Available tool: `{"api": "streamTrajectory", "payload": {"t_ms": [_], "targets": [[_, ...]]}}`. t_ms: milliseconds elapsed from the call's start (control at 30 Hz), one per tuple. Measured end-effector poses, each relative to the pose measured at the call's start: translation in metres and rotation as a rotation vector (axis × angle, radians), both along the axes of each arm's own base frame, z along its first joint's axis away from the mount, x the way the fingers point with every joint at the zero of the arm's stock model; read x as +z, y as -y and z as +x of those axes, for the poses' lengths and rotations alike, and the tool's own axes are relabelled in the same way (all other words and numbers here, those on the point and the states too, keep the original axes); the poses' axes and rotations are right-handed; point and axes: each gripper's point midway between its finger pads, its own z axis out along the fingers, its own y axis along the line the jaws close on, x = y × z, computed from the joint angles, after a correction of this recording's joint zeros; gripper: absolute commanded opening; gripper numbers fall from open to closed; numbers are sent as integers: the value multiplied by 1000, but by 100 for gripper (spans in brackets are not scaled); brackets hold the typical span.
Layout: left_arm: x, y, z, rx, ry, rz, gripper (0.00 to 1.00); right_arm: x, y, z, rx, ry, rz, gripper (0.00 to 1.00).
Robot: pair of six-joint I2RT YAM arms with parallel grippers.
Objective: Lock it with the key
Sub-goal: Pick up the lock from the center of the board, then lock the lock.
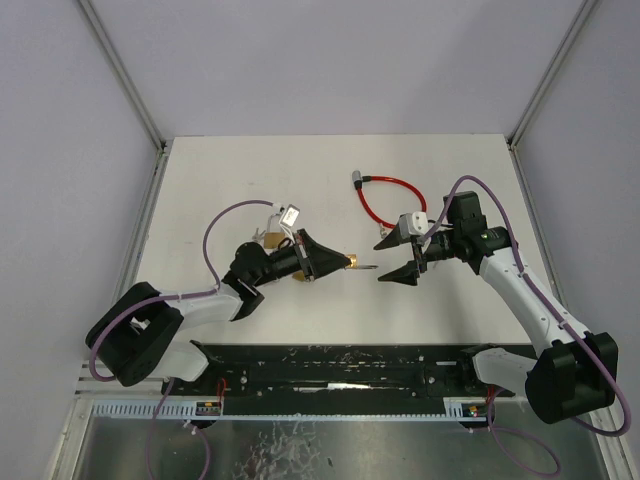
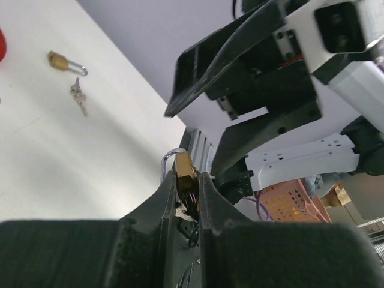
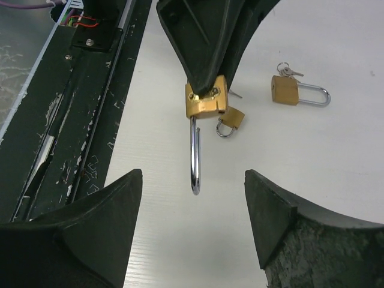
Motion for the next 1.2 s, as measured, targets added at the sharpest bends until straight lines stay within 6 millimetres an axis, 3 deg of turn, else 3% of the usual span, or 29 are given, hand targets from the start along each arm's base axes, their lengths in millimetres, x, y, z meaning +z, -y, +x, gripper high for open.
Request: {"api": "streamTrajectory", "payload": {"t_ms": [300, 633, 1200], "targets": [[29, -2, -5, -24, 3, -150, 0, -5, -1, 0, 4, -17, 34, 66], [42, -4, -5, -56, -73, -258, 0, 15, -5, -10, 57, 5, 110, 42], [47, -5, -6, -66, -105, -287, 0, 23, -7, -10, 57, -29, 139, 22]]}}
